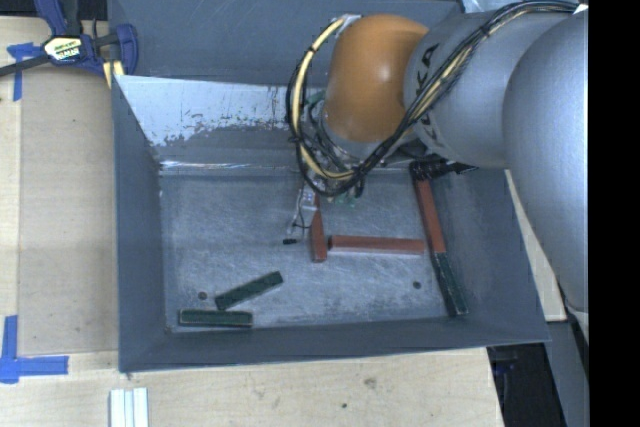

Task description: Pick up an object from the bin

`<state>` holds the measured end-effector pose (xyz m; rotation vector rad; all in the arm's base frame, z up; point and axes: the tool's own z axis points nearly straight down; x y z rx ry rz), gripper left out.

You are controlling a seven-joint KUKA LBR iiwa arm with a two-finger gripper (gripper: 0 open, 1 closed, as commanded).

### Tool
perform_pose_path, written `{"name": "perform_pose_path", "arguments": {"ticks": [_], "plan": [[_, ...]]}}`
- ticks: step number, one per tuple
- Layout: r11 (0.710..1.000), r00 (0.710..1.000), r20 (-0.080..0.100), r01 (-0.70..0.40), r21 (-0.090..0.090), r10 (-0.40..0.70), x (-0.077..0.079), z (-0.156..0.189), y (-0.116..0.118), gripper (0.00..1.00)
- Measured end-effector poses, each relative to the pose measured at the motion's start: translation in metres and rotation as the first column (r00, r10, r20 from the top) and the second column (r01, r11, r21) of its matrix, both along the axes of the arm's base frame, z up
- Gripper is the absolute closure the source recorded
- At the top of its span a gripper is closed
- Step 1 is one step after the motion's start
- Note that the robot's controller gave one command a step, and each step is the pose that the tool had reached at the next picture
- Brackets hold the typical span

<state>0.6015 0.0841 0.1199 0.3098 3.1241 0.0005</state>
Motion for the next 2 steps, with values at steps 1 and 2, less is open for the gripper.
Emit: {"name": "perform_pose_path", "arguments": {"ticks": [1, 2], "plan": [[0.947, 0.947, 0.0, -0.32, 0.001, 0.32, -0.017, -0.034, -0.032, 0.0], [0.94, 0.94, 0.001, -0.342, 0.0, 0.342, -0.017, -0.042, -0.054, 1.0]]}}
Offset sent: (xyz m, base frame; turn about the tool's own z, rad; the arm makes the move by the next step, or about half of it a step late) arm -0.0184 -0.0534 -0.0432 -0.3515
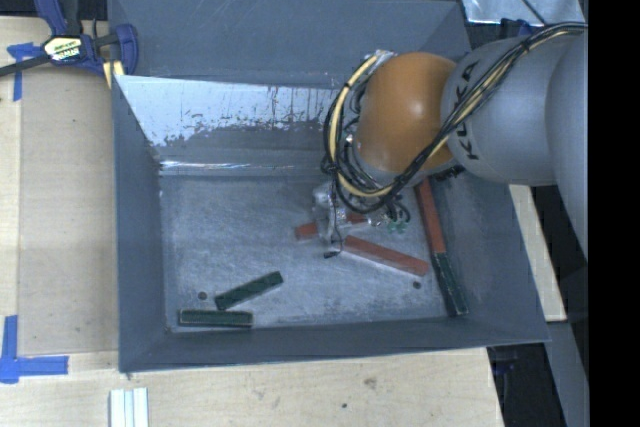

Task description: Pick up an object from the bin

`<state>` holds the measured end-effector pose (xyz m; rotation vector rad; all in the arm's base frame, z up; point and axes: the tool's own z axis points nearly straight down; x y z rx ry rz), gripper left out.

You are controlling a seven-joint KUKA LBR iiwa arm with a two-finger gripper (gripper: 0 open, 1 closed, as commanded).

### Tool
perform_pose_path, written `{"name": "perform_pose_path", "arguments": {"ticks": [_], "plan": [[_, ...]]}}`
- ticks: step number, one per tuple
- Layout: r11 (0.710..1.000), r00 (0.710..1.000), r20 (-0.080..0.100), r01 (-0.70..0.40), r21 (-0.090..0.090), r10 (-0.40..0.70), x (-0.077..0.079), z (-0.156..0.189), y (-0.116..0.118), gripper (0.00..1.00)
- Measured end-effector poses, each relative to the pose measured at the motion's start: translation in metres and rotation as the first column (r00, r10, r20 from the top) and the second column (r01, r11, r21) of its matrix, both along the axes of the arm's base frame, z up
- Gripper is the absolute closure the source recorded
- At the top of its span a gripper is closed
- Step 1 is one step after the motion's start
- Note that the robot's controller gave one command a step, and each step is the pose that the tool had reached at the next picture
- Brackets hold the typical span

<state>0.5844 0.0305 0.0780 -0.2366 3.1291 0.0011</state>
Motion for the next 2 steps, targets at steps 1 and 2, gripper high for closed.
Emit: {"name": "perform_pose_path", "arguments": {"ticks": [1, 2], "plan": [[1.0, 1.0, -0.001, 0.0, -0.001, 0.0, -0.0003, -0.0006, -0.0004, 0.0], [1.0, 1.0, -0.001, 0.001, -0.001, -0.001, -0.0003, -0.0006, -0.0005, 0.0]]}}
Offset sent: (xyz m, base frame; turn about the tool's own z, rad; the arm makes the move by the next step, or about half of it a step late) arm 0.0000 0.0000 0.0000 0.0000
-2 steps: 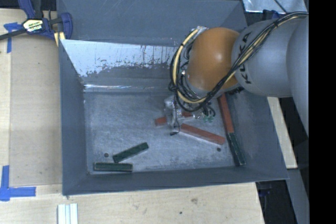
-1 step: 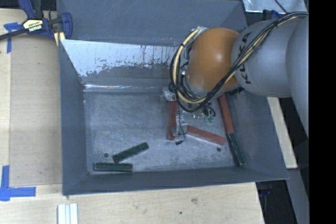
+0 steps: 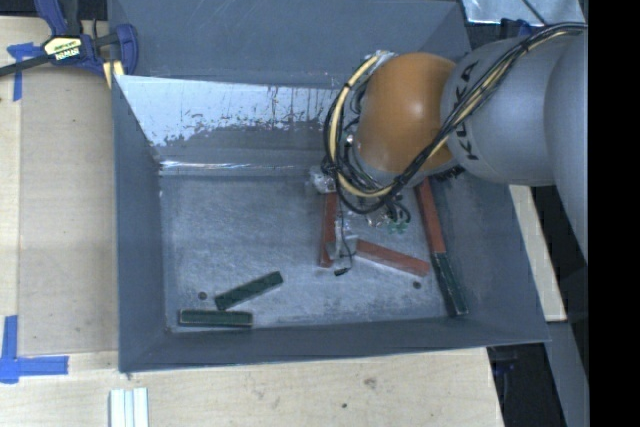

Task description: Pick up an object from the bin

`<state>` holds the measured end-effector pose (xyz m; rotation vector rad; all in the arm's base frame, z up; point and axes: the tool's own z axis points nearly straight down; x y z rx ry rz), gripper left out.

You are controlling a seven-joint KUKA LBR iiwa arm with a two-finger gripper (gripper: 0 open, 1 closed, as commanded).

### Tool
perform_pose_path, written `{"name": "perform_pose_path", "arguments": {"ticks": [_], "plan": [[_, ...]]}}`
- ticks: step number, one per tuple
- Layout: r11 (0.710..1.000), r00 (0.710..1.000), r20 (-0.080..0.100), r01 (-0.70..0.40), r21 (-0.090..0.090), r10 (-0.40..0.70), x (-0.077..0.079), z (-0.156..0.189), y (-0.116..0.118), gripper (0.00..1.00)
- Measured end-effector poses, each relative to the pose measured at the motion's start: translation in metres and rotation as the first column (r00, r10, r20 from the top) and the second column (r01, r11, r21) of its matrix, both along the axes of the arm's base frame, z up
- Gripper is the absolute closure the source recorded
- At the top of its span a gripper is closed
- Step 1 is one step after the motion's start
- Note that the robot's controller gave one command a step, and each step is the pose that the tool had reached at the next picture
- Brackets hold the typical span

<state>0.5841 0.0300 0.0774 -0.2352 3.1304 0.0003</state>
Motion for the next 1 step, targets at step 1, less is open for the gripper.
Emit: {"name": "perform_pose_path", "arguments": {"ticks": [1], "plan": [[1.0, 1.0, 0.001, 0.0, 0.001, 0.0, -0.0185, 0.0011, -0.044, 0.0]]}}
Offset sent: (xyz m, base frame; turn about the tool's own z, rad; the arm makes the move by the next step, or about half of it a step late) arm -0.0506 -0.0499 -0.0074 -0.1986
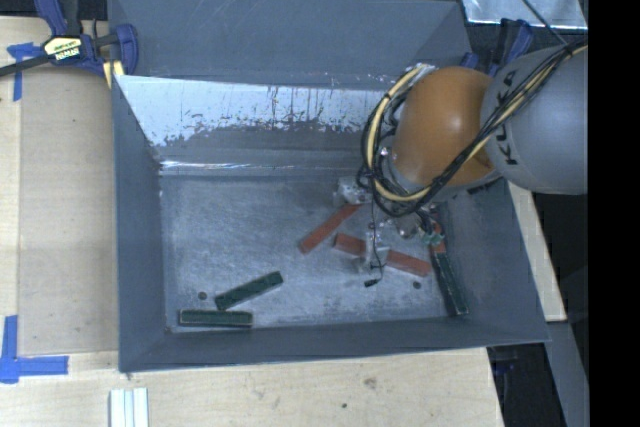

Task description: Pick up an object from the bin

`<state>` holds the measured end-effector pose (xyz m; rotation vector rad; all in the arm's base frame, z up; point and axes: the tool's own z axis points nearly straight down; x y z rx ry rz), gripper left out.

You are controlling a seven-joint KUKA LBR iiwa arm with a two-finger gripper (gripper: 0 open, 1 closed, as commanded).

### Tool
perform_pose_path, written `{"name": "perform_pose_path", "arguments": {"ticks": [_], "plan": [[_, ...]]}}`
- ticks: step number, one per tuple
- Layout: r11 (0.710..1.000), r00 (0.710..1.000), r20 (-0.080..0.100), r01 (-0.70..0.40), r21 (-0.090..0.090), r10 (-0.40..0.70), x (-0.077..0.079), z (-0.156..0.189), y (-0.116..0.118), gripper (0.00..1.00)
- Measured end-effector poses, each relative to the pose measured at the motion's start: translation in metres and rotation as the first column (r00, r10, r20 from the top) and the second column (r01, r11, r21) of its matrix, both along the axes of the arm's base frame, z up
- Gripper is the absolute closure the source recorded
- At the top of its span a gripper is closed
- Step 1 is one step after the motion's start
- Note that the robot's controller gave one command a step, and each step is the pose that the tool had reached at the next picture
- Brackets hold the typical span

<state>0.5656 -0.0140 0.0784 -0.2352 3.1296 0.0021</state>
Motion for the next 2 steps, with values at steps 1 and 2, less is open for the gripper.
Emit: {"name": "perform_pose_path", "arguments": {"ticks": [1, 2], "plan": [[0.981, 0.981, 0.004, -0.196, -0.002, 0.196, -0.0302, -0.0069, -0.0056, 1.0], [0.981, 0.981, 0.004, -0.196, -0.002, 0.196, -0.0302, -0.007, -0.0056, 1.0]]}}
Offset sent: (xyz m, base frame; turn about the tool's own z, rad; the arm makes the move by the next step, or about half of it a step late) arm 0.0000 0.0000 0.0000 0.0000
